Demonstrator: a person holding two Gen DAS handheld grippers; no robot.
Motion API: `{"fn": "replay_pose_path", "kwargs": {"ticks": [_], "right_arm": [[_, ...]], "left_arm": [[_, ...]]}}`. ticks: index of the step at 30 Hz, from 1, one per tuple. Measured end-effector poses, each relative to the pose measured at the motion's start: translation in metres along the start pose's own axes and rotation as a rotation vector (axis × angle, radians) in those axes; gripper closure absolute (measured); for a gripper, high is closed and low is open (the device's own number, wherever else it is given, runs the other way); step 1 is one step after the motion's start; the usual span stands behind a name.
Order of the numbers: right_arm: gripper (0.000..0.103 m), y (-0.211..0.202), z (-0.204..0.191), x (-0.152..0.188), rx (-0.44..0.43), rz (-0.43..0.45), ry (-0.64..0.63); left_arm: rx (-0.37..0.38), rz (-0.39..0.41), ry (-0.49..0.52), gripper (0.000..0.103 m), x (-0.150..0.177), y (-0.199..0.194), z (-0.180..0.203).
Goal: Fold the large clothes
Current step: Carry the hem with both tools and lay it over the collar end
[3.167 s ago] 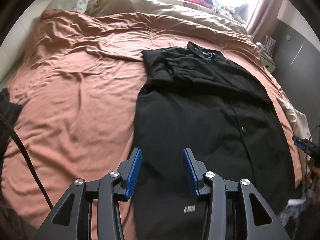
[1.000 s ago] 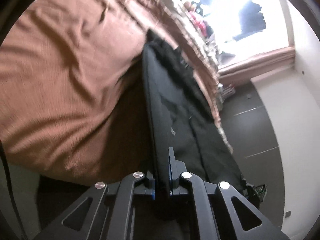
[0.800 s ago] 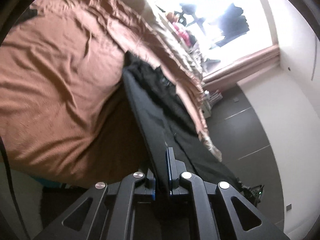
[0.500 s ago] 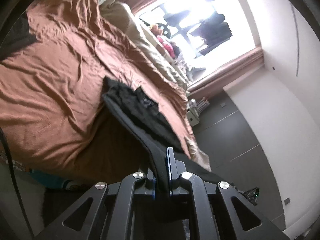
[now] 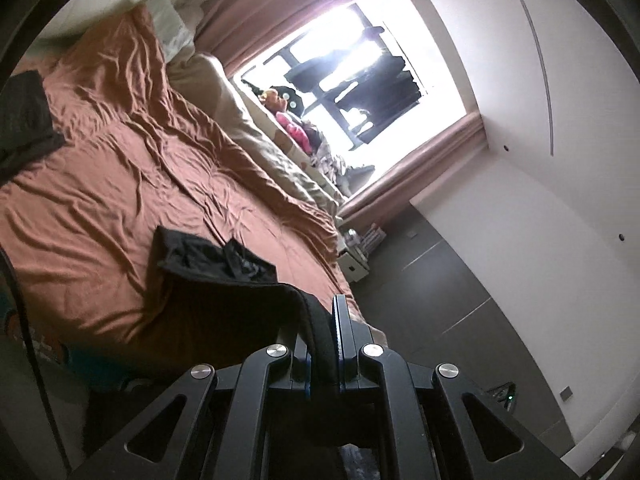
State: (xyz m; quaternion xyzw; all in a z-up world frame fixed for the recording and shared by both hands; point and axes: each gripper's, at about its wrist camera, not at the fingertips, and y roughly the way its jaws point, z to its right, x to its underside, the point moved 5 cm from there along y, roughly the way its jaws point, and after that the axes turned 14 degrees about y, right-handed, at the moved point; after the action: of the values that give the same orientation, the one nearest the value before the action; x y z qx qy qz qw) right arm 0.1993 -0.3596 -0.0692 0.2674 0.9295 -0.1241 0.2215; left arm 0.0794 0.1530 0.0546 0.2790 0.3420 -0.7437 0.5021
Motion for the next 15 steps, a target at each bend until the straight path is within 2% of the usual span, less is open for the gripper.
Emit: {"fn": "replay_pose_path", "kwargs": {"ticks": [5,11,15], "right_arm": [[0.099,0.013,0.011,-0.014,0.021,0.006,-0.005],[0.099,0.044,0.009,-0.044,0.037,0.009,-0.002],[0.099,0.078,0.002,-0.069,0.052,0.020,-0.006]], "left_arm": [[-0.035,-0.003,-0.003,0.095,-0.011,0.014,-0.007],[-0.076,-0.021,0.013,0.095,-0.032,0.055,-0.020],[-0.095,-0.037,0.030,0.095,-0.058,0.088,-0.030]]}}
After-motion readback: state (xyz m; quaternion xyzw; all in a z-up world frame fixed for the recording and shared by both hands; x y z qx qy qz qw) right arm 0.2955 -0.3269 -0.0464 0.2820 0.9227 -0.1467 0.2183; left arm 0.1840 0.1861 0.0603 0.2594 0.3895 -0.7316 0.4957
